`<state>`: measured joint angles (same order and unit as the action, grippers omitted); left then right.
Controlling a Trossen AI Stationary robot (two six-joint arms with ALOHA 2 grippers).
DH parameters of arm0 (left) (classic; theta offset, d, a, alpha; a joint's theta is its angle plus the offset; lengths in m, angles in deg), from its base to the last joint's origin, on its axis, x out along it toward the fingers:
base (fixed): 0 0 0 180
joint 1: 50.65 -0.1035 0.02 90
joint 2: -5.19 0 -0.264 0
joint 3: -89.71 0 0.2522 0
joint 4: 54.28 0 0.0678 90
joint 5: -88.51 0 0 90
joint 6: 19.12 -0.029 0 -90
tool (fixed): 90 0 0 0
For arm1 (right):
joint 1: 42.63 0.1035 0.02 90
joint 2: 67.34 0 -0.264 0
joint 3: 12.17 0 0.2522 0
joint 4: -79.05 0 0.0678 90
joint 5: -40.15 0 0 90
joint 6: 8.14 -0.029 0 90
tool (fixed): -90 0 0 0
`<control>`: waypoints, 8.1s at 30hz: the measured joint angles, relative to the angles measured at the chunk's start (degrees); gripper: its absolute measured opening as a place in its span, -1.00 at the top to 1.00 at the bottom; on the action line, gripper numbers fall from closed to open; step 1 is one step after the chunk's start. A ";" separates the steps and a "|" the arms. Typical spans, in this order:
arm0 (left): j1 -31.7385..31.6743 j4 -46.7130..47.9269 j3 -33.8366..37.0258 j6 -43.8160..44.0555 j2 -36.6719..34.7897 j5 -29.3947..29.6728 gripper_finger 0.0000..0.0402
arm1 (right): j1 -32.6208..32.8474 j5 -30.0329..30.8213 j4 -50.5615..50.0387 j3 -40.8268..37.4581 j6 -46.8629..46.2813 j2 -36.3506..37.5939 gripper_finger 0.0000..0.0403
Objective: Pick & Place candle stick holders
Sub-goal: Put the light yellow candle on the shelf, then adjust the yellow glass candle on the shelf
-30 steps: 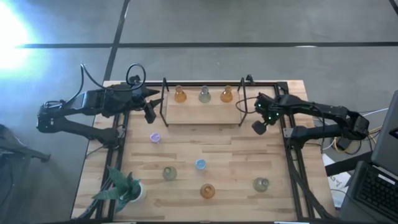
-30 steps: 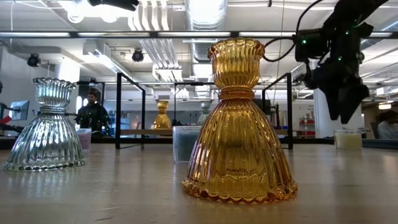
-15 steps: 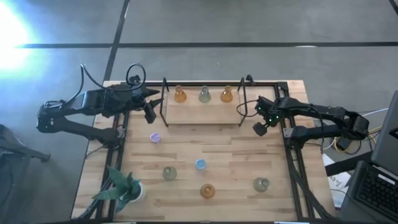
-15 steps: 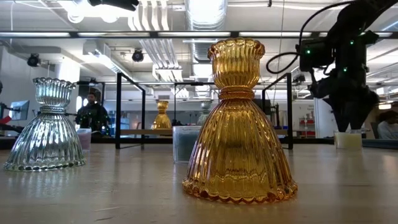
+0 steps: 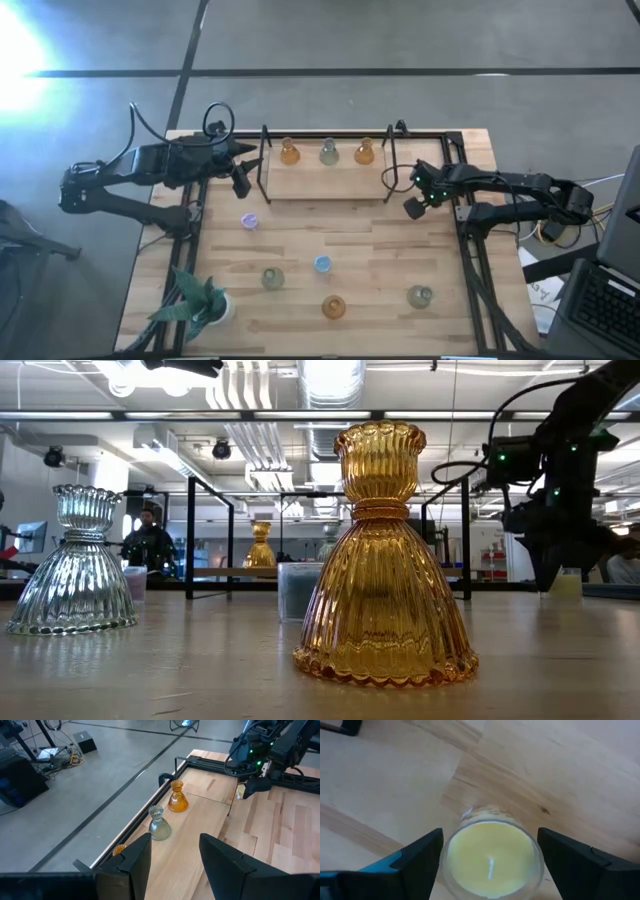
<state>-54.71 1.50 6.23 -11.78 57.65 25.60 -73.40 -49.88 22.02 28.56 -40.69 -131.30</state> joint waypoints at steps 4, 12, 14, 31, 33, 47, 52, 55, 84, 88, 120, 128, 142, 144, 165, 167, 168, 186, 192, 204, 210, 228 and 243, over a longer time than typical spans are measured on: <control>-0.01 0.00 0.00 -0.03 0.00 0.00 0.14 | 0.00 0.00 0.00 -0.58 -0.48 0.00 -0.46; -0.01 0.00 0.00 -0.12 0.00 0.00 0.14 | 0.00 0.11 -0.04 -0.33 -0.53 0.00 -0.12; 0.01 0.00 0.00 -0.18 0.00 0.00 0.14 | 0.00 0.13 -0.22 0.24 -1.06 0.00 -0.09; 0.01 0.00 0.01 -0.99 0.01 0.00 0.14 | 0.00 7.44 -20.86 24.21 3.05 0.09 -0.09; -0.01 0.00 0.00 -1.01 0.02 0.00 0.14 | 0.00 7.70 -21.05 28.20 3.21 0.09 -0.09; 0.00 0.00 0.00 -1.26 0.02 0.00 0.14 | 0.07 7.24 -21.24 54.63 12.98 -12.16 -0.09; 0.01 0.00 0.02 -0.75 0.02 -0.02 0.14 | 0.10 4.02 -21.27 63.51 19.44 -21.70 -0.09; 0.01 0.00 0.00 -0.76 0.00 -0.02 0.14 | 0.15 2.72 -21.91 68.01 22.30 -27.04 -0.09; -0.01 0.04 0.02 -0.93 0.00 -0.01 0.14 | 4.15 0.85 -28.36 83.31 42.27 -55.09 -0.09; -0.01 0.04 0.02 -1.01 0.00 -0.02 0.14 | 4.42 -0.28 -26.34 80.75 45.11 -55.13 -0.09; 0.01 0.06 0.02 -0.86 0.00 -0.01 0.14 | 5.01 -1.57 -10.02 66.91 51.42 -54.07 -0.12; -0.01 0.04 0.02 -0.71 0.00 0.00 0.14 | 5.01 -1.68 -9.64 66.48 52.32 -54.07 -0.12; 0.01 0.26 0.02 -0.64 0.00 -0.02 0.14 | 5.01 -1.94 -8.61 66.69 53.37 -54.16 -0.12; 0.01 0.51 0.02 -0.64 0.00 -0.02 0.14 | 5.01 -1.78 -8.63 66.50 53.38 -54.16 -0.12; 0.01 0.50 0.02 -0.67 0.00 -0.02 0.14 | 5.01 -1.33 -8.79 66.37 53.82 -54.16 -0.21; 0.01 0.50 0.02 -0.67 0.00 -0.02 0.14 | 5.01 -1.33 -8.80 66.35 54.01 -54.16 -0.21; 0.01 0.50 0.02 -0.67 0.00 -0.02 0.14 | 5.01 -1.33 -8.79 66.35 54.01 -54.16 -0.21; 0.00 0.48 0.02 -0.69 0.00 -0.02 0.14 | 5.01 -0.39 -8.81 66.28 54.86 -53.41 -0.31; -0.01 0.48 0.02 -0.69 0.00 -0.02 0.14 | 5.03 -0.14 -9.27 66.95 54.77 -53.20 -0.32; 0.01 0.48 0.02 -0.69 0.00 -0.02 0.14 | 5.05 0.02 -15.76 72.69 54.61 -53.11 -0.36; -0.01 0.68 0.01 -0.69 0.00 -0.02 0.14 | 5.29 0.02 -21.07 77.44 53.75 -53.09 -0.32; 0.00 0.96 0.02 -0.86 0.00 -0.01 0.14 | -0.47 0.23 -21.77 87.93 55.48 -55.14 0.04; -0.01 0.92 0.02 -0.80 0.00 -0.02 0.14 | -3.92 0.19 -20.71 85.88 56.95 -55.45 0.46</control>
<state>-54.72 2.42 6.26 -12.58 57.65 25.58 -77.31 -49.69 1.31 114.45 16.26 -186.76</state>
